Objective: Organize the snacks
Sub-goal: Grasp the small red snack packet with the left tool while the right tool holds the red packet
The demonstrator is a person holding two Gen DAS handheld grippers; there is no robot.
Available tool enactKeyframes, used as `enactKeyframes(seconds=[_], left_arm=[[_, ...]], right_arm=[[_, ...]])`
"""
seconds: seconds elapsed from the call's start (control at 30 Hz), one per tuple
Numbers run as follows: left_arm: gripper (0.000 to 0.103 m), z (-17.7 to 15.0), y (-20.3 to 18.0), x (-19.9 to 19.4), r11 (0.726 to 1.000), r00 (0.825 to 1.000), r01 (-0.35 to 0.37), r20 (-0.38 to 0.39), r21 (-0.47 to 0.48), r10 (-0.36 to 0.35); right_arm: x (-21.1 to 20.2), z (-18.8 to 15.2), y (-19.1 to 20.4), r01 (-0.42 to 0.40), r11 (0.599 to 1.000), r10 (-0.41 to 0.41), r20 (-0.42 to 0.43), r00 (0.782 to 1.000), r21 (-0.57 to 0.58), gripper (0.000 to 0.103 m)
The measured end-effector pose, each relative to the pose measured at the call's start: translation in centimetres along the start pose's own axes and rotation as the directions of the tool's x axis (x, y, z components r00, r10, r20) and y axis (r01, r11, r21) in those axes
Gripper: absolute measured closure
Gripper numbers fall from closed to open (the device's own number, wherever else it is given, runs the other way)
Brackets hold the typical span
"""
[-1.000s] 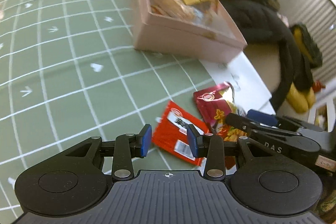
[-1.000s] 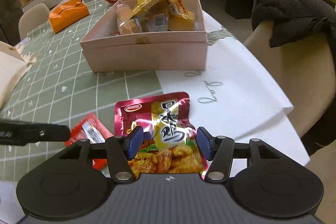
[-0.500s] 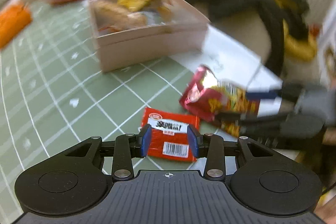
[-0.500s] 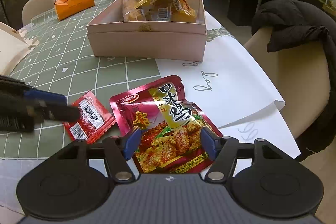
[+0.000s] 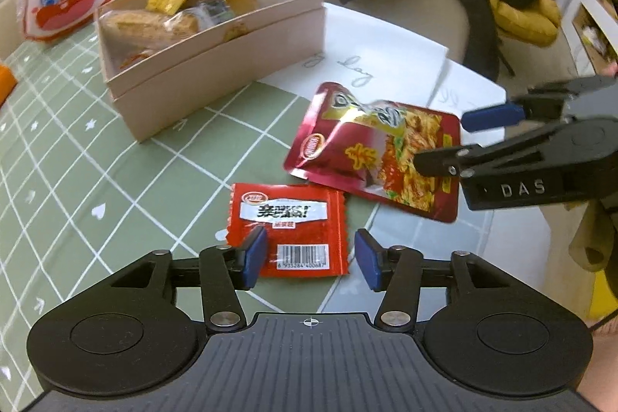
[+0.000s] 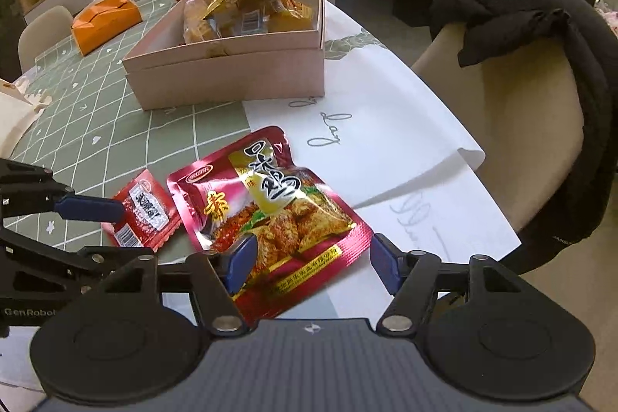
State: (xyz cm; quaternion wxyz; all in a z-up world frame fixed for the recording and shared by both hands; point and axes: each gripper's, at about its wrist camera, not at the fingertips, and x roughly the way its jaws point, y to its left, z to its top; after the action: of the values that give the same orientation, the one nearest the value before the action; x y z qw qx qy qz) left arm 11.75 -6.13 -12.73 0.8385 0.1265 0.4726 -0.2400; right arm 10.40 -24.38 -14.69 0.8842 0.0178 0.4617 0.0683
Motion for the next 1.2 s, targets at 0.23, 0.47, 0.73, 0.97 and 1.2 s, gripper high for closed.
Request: enactKeyframes(seconds=[0.23, 0.47, 0.73, 0.97, 1.2], left_arm=[[0.025, 0.0, -1.3, 0.5, 0.999, 1.0, -0.001, -0.006, 0.052, 0.001], [0.033, -0.9, 1.9, -0.8, 0.991, 0.999, -0.051, 0.005, -0.124, 0.052], [0.033, -0.7, 3.8, -2.4, 0.987, 0.995, -0.015, 0.095, -0.16, 0.03], [0.032, -0.4, 2.5, -0.5, 0.996, 1.0, 0.004, 0.009, -0.084, -0.004], [0.033, -0.3, 4.8, -1.0, 0.971, 1.0, 0.015, 0.014, -0.24, -0.012]], right_arm=[[-0.3, 0.2, 0.2, -0.006, 1.0, 0.006, 0.004, 1.0, 0.0, 0.037], [-0.3, 0.1, 1.6, -0.016, 0.996, 0.016, 0.003, 1.0, -0.085, 0.034], [0.5, 0.1, 2.3, -0.033, 0.994, 0.031, -0.015, 0.999, -0.1, 0.034], [0.4, 0.0, 2.0, -0.034, 0.996, 0.033, -0.017, 0.999, -0.084, 0.033], [0.2, -0.3, 2.4, -0.044, 0.993, 0.044, -0.008, 0.999, -0.113, 0.033]])
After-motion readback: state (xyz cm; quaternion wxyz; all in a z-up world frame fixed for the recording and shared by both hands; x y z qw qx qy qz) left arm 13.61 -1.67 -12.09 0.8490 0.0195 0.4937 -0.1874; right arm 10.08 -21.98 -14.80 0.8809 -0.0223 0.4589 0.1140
